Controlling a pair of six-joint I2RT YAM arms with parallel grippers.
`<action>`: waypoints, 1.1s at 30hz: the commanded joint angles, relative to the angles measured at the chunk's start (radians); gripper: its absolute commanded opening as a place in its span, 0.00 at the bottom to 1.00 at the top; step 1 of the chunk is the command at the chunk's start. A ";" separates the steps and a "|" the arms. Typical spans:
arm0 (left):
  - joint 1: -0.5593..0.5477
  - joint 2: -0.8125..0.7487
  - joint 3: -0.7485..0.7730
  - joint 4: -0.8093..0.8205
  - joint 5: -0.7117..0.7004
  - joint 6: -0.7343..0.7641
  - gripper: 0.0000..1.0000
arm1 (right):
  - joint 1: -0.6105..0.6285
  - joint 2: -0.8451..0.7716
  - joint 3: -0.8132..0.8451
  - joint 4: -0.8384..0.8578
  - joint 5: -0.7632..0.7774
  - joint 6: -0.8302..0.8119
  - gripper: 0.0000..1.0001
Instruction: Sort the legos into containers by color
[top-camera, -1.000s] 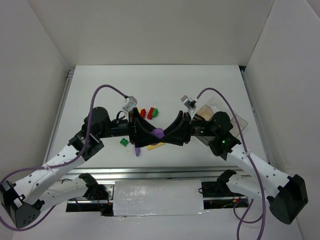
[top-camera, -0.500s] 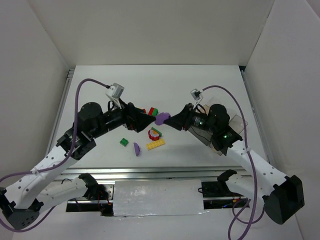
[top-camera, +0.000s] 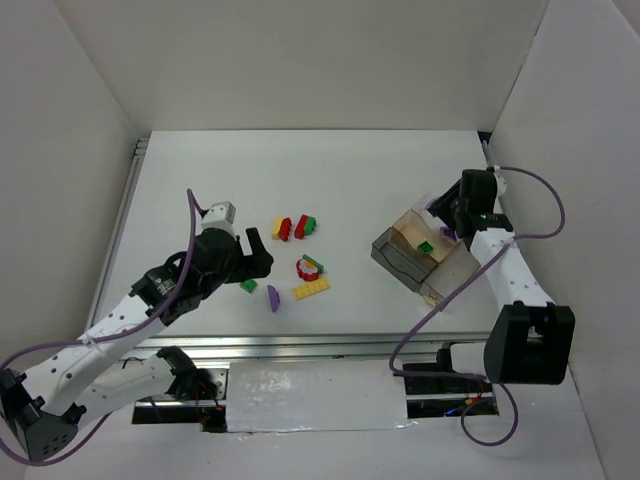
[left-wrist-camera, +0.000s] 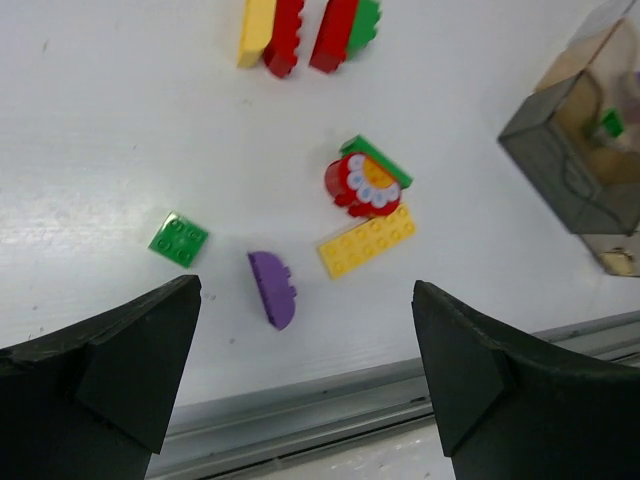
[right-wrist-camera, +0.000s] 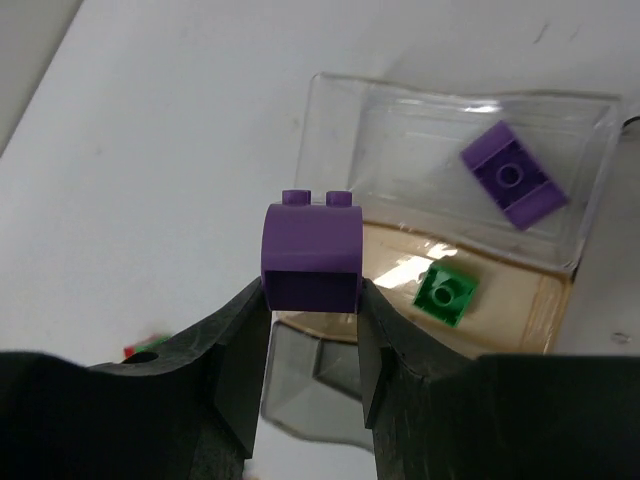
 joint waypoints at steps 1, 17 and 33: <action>0.001 -0.005 -0.025 -0.019 -0.028 -0.035 1.00 | -0.033 0.064 0.122 -0.068 0.114 -0.023 0.00; 0.001 0.018 -0.080 0.011 0.003 0.000 0.99 | -0.072 0.276 0.198 -0.031 0.052 -0.017 0.87; 0.001 0.208 -0.080 0.021 -0.008 -0.053 0.98 | 0.444 -0.035 0.103 -0.138 0.207 -0.091 0.99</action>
